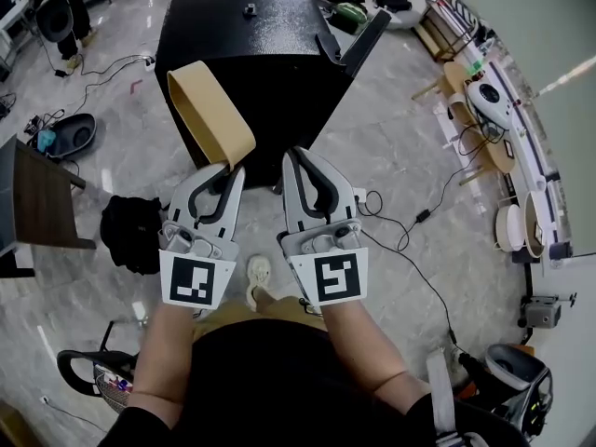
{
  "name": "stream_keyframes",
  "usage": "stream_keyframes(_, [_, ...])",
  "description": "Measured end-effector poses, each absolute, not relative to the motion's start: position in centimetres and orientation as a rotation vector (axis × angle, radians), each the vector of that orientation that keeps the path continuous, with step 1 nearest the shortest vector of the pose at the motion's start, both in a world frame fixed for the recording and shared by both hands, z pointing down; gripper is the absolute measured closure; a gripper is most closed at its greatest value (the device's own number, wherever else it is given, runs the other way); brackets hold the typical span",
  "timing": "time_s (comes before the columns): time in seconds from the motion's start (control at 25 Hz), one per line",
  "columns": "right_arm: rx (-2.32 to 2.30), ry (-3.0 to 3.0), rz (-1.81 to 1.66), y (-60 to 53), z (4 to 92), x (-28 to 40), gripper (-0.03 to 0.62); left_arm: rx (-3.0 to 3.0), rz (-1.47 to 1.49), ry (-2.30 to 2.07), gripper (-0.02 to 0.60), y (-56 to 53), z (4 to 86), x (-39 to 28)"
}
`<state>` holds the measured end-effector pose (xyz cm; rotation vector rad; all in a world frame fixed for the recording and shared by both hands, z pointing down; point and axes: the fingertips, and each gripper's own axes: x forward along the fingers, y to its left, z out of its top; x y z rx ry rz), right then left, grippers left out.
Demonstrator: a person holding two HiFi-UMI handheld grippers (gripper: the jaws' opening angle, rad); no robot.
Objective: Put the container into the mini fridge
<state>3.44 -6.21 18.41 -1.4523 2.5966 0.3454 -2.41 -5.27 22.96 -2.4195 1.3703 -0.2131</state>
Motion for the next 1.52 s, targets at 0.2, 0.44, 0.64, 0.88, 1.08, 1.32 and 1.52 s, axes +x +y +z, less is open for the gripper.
stream_keyframes(0.2, [-1.435, 2.611, 0.323, -9.8, 19.3, 4.2, 0.548, -2.433, -0.227, 1.374, 0.548, -8.5, 24.2, -1.2])
stream_keyframes(0.44, [-1.426, 2.642, 0.293, -12.7, 20.7, 5.3, 0.548, -2.458, -0.247, 1.395, 0.546, -10.9, 25.5, 0.0])
stream_keyframes(0.64, [-1.435, 2.666, 0.281, -14.5, 22.3, 5.8, 0.548, -2.479, -0.278, 1.375, 0.546, -12.2, 26.9, 0.8])
stream_keyframes(0.88, [-1.454, 2.693, 0.26, -16.7, 24.6, 6.1, 0.548, -2.517, -0.306, 1.363, 0.546, -14.0, 29.1, 0.9])
stream_keyframes(1.08, [-1.485, 2.703, 0.205, -17.7, 26.5, 5.7, 0.548, -2.537, -0.353, 1.346, 0.546, -15.0, 31.0, 0.2])
stream_keyframes(1.32, [-1.547, 2.714, 0.158, -20.1, 29.0, 5.6, 0.548, -2.594, -0.431, 1.256, 0.546, -16.7, 34.0, 0.7])
stream_keyframes(1.52, [-1.599, 2.704, 0.111, -22.7, 30.6, 5.8, 0.548, -2.644, -0.442, 1.165, 0.546, -18.1, 36.4, 2.2])
